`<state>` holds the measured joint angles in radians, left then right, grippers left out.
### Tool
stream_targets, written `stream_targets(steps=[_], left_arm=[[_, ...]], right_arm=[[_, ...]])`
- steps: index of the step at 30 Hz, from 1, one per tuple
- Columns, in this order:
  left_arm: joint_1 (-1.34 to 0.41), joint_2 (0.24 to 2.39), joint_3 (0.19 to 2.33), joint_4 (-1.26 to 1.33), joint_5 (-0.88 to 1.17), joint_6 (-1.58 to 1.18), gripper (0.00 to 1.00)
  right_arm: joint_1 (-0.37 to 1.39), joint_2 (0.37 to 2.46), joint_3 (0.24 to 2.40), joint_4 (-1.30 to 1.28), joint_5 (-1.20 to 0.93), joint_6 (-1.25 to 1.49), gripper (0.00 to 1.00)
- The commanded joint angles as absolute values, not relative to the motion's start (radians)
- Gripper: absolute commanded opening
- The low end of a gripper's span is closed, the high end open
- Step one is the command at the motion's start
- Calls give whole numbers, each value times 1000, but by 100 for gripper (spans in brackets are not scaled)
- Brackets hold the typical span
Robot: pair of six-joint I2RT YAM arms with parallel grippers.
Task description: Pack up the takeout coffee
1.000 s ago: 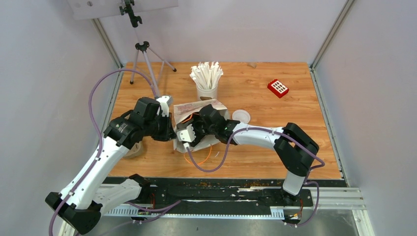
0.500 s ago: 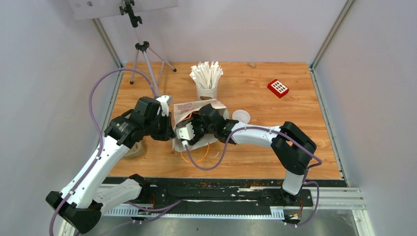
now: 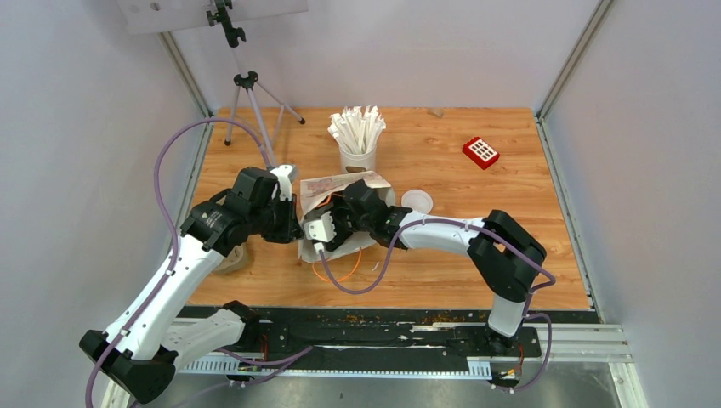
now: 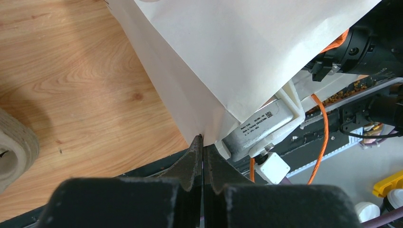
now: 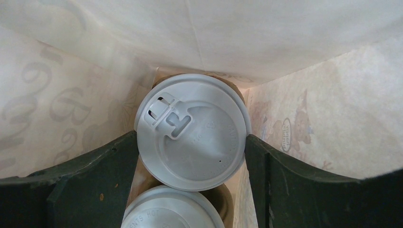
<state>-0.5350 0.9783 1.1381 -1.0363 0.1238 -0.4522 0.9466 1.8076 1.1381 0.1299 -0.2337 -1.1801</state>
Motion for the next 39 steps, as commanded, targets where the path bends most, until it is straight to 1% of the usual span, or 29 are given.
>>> stream_targets(steps=[1, 3, 4, 7, 16, 18, 22, 24, 25, 29, 32, 37, 39], left_arm=[[-530, 972, 1164, -1033, 128, -470, 0], [-529, 969, 1169, -1041, 117, -472, 0], [-529, 968, 1175, -1052, 106, -474, 2], [-529, 967, 1186, -1075, 60, -475, 15], [-521, 969, 1148, -1056, 62, -478, 36], [-522, 965, 1130, -1031, 71, -474, 39], [-519, 971, 1100, -985, 83, -480, 39], [-518, 980, 1101, -978, 75, -479, 39], [-518, 982, 1102, -977, 74, -476, 37], [-517, 984, 1106, -968, 69, -468, 19], [-517, 977, 1095, -961, 74, -469, 10], [-516, 972, 1083, -957, 85, -468, 0], [-516, 973, 1081, -955, 88, -468, 0]], right_arm=[[949, 1838, 1163, 71, -223, -1151, 79], [950, 1834, 1159, 86, -221, -1141, 79], [950, 1831, 1159, 87, -221, -1138, 79], [948, 1819, 1156, 102, -218, -1127, 79], [948, 1822, 1169, 100, -219, -1106, 79], [948, 1820, 1170, 100, -218, -1104, 79], [948, 1810, 1173, 102, -219, -1093, 79], [949, 1804, 1176, 102, -221, -1087, 80], [948, 1801, 1179, 100, -223, -1083, 80], [948, 1794, 1207, 71, -236, -1072, 82], [948, 1789, 1206, 75, -236, -1069, 83], [948, 1785, 1207, 77, -233, -1066, 85], [948, 1784, 1208, 75, -234, -1067, 86]])
